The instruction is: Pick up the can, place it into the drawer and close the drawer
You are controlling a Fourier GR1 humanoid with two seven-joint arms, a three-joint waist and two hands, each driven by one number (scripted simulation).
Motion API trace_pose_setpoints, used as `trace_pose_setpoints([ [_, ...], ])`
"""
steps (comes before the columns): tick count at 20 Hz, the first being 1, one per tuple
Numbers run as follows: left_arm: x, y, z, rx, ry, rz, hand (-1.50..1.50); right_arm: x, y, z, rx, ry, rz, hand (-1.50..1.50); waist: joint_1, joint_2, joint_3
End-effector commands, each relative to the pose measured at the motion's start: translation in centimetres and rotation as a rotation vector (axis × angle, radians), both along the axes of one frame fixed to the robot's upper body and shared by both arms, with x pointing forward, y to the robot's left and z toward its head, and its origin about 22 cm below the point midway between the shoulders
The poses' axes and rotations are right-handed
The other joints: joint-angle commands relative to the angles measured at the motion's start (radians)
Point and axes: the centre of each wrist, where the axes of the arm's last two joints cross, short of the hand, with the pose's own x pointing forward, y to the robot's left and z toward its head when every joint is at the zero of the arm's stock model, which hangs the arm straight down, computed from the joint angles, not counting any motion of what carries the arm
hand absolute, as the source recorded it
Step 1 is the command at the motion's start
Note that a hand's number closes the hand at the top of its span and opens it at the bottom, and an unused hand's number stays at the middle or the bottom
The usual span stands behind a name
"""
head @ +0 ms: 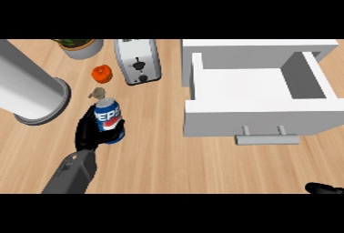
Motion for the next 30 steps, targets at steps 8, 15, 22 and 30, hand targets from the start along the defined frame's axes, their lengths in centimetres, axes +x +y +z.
trace_pose_setpoints([
  [8,4.9,-7.4,3.3,-0.028,-0.089,-0.227,1.50,0.2,-0.8,1.3,-0.014,-0.016,-0.031,-1.50,0.002,-0.001,0.000],
  [15,8.6,-9.7,10.7,0.049,-0.139,-0.299,1.50,-1.9,-0.3,1.5,-0.037,-0.004,-0.028,-1.50,0.010,-0.008,0.001],
  [22,9.7,-15.0,18.5,0.018,-0.134,-0.378,1.50,-1.7,0.4,1.7,-0.024,-0.012,-0.031,-1.50,0.008,-0.009,0.001],
  [30,10.0,-18.4,25.8,0.072,-0.174,-0.381,1.50,0.0,-1.0,2.0,-0.016,-0.007,-0.043,-1.50,0.004,-0.004,0.001],
])
